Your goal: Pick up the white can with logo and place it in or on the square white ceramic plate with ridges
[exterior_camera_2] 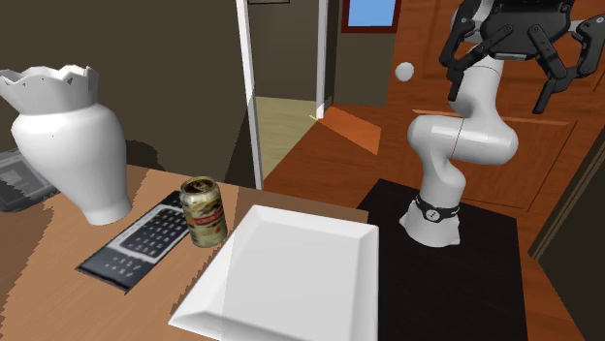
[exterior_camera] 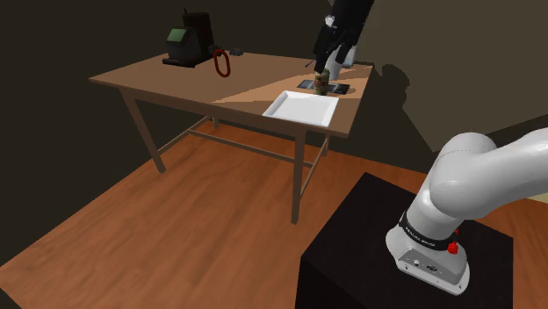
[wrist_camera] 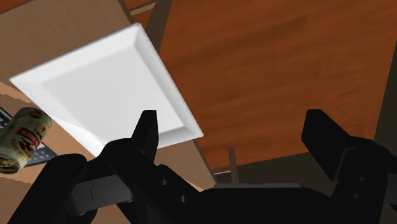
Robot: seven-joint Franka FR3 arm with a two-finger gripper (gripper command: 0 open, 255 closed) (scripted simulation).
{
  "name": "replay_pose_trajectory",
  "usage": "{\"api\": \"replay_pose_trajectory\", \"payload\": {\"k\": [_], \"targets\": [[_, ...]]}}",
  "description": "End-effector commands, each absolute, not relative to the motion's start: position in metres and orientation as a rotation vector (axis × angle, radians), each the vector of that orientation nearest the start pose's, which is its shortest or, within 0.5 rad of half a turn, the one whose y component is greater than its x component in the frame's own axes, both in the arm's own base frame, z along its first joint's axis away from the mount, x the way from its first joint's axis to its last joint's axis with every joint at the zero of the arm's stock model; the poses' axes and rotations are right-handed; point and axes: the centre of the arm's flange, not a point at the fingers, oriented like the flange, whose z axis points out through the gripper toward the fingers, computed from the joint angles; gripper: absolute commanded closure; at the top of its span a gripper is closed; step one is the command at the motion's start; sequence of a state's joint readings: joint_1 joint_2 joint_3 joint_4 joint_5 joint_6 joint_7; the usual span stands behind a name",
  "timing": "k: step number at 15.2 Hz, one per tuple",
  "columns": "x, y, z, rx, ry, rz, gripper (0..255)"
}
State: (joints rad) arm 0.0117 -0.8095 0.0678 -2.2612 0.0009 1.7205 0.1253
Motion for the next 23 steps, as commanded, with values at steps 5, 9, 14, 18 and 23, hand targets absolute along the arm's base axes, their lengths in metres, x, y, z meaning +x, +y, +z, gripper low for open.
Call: {"api": "replay_pose_trajectory", "payload": {"k": [5,9,14,18,23], "targets": [[0.344,-0.010,0.647,-3.139,0.091,-0.372,0],[0.377,-0.054,0.636,-3.143,0.087,-0.316,0],[0.417,-0.109,0.619,-3.147,0.082,-0.247,0],[0.448,-0.152,0.605,-3.148,0.078,-0.191,0],[0.487,-0.207,0.585,-3.149,0.073,-0.122,0]]}}
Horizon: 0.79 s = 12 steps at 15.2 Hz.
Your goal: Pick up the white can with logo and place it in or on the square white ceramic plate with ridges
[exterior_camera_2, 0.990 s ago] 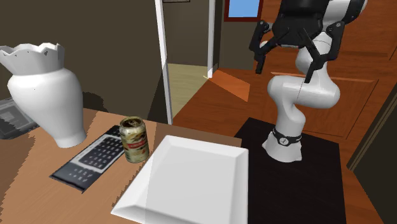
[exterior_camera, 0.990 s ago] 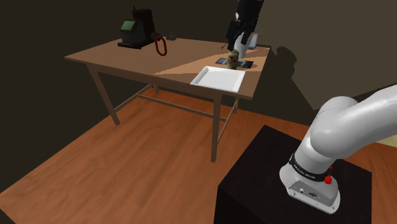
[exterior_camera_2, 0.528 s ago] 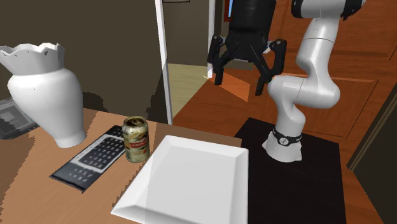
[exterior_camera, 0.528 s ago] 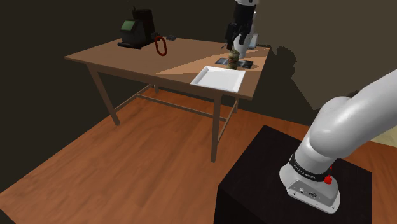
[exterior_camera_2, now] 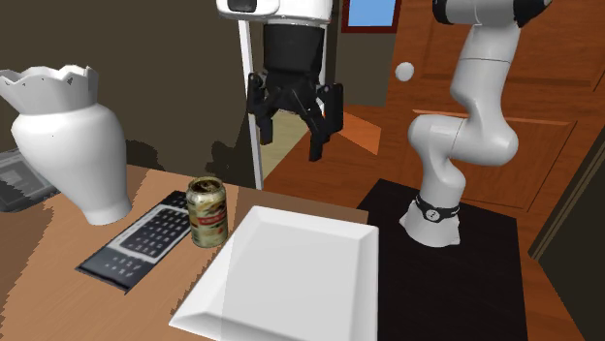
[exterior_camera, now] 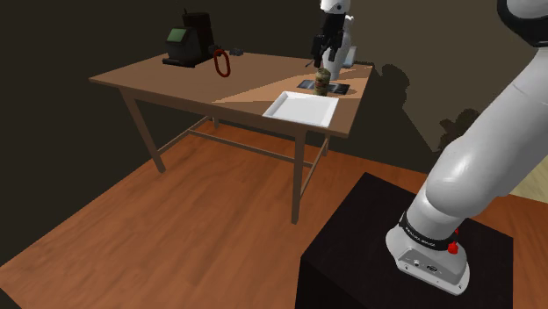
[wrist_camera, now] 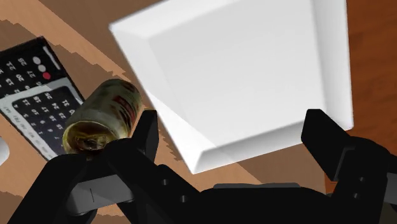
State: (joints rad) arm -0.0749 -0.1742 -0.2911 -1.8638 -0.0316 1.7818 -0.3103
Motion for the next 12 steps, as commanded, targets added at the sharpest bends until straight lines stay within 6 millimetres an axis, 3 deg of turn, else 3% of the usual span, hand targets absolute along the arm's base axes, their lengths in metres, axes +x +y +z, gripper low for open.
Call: {"api": "replay_pose_trajectory", "payload": {"k": [1,12], "targets": [[0.495,-0.218,0.581,-3.149,0.072,-0.108,0],[0.576,-0.335,0.530,-3.144,0.062,0.042,0]]}}
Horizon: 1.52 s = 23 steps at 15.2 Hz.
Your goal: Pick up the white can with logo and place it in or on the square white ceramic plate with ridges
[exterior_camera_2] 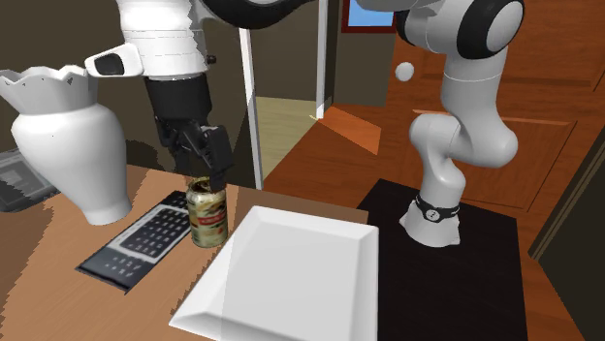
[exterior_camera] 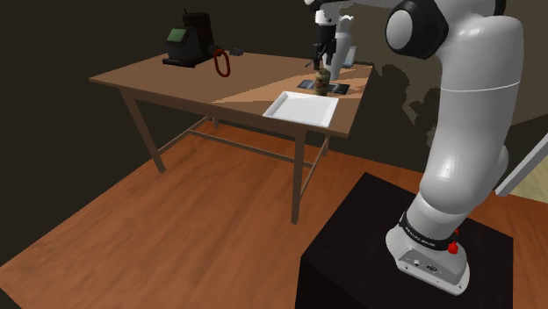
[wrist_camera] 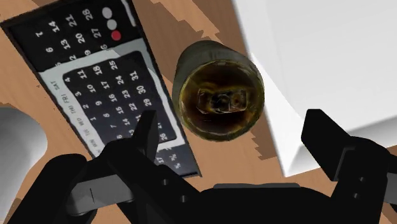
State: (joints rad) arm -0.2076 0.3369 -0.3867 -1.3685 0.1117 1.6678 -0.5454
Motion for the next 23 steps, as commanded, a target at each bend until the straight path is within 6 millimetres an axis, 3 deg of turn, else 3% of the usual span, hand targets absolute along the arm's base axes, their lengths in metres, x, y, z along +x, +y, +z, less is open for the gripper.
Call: {"api": "replay_pose_trajectory", "payload": {"k": [1,8,15,16,23], "targets": [[0.576,-0.335,0.525,-3.144,0.062,0.042,0],[0.575,-0.335,0.490,-3.144,0.062,0.042,0],[0.575,-0.335,0.491,-3.144,0.062,0.042,0],[0.575,-0.335,0.491,-3.144,0.062,0.042,255],[0.575,-0.335,0.491,-3.144,0.062,0.042,255]]}}
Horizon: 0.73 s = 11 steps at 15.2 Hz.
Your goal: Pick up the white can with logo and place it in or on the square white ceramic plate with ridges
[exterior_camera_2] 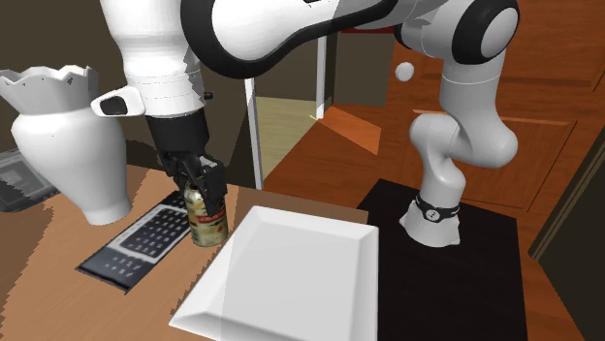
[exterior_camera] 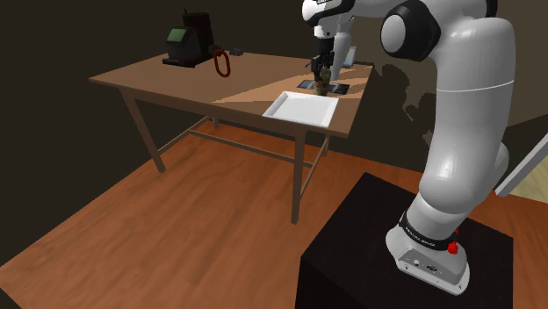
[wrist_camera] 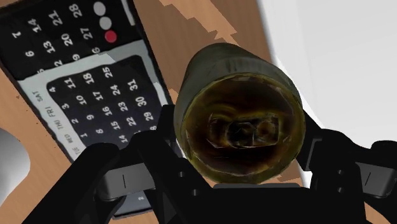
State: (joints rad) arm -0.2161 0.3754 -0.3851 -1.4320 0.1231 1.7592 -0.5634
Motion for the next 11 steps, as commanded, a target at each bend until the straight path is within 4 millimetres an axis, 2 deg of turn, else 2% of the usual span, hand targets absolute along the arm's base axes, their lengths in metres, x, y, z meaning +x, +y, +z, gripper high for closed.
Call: {"api": "replay_pose_trajectory", "payload": {"k": [1,2,11], "targets": [[0.575,-0.335,0.491,-3.144,0.062,0.042,255],[0.575,-0.335,0.490,-3.144,0.062,0.042,255],[0.575,-0.335,0.538,-3.144,0.062,0.042,255]]}}
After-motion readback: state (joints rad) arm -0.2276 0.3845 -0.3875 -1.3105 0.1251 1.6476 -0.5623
